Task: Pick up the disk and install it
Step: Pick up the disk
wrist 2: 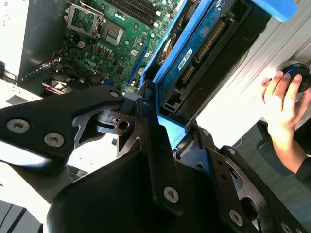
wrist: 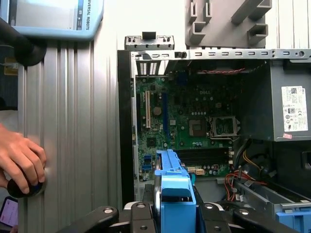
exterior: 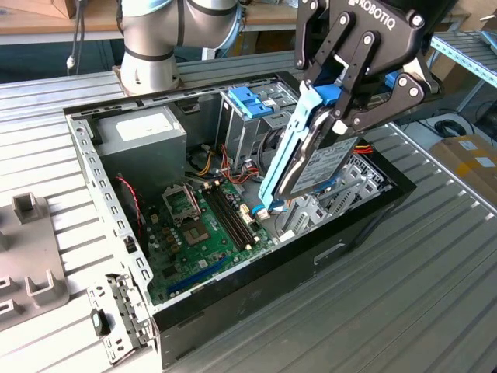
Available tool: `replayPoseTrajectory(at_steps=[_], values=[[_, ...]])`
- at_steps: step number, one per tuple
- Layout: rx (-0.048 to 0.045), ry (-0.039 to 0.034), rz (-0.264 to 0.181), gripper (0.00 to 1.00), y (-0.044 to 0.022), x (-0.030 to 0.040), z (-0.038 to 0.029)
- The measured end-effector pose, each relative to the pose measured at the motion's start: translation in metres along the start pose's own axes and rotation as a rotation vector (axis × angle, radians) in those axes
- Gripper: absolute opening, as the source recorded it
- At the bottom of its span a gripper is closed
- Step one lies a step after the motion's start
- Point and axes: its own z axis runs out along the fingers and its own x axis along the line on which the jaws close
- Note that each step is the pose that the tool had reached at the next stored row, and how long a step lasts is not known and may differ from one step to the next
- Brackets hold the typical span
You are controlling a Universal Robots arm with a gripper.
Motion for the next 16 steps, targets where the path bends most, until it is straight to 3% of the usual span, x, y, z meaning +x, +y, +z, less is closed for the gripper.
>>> replayPoseTrajectory(at_steps=[16], values=[[-0.0001, 0.0, 0.0, 0.37, -0.0126, -0.0001, 0.002]])
